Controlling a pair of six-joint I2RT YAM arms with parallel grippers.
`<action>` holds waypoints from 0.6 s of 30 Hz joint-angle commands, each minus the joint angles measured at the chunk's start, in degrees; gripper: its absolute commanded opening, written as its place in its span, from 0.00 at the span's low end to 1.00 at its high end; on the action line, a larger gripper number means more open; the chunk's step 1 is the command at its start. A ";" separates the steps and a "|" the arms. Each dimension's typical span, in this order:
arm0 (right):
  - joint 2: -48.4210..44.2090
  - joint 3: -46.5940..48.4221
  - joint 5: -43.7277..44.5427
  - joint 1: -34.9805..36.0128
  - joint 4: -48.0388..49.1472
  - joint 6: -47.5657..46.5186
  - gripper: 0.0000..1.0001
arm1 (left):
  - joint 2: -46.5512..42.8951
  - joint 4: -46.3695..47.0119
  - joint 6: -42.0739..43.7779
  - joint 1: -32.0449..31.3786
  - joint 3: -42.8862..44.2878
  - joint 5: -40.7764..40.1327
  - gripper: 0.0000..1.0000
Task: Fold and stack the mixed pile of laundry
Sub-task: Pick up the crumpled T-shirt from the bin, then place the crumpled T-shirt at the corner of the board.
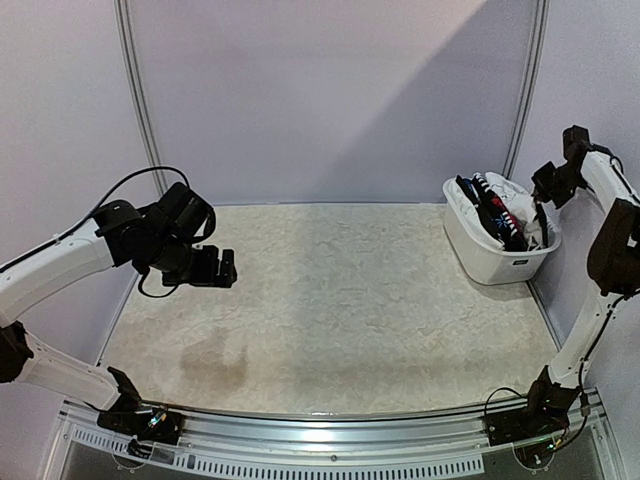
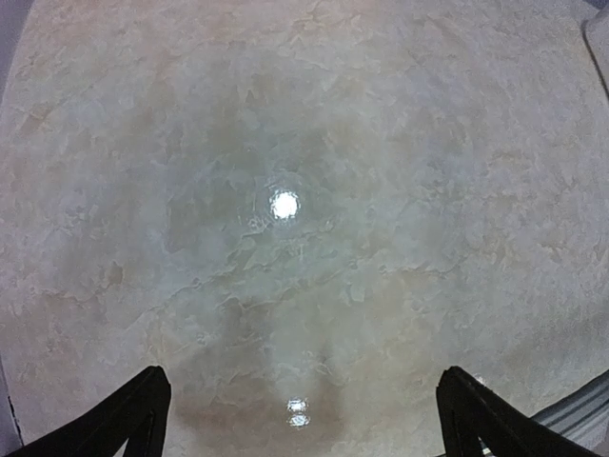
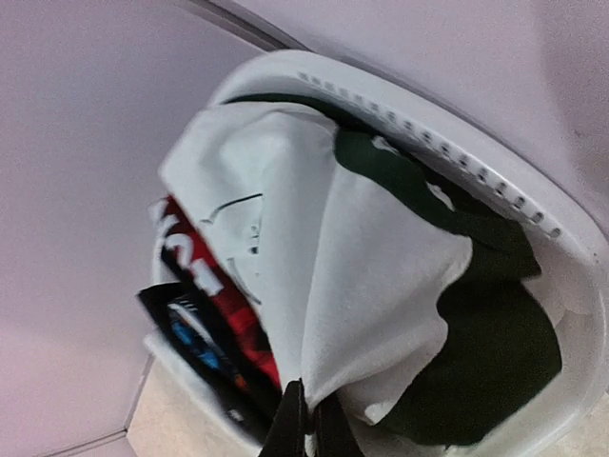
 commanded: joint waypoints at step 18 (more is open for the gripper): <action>-20.07 6.01 -15.52 12.24 25.68 -1.00 0.00 | -1.78 1.94 3.07 -1.13 0.03 2.94 1.00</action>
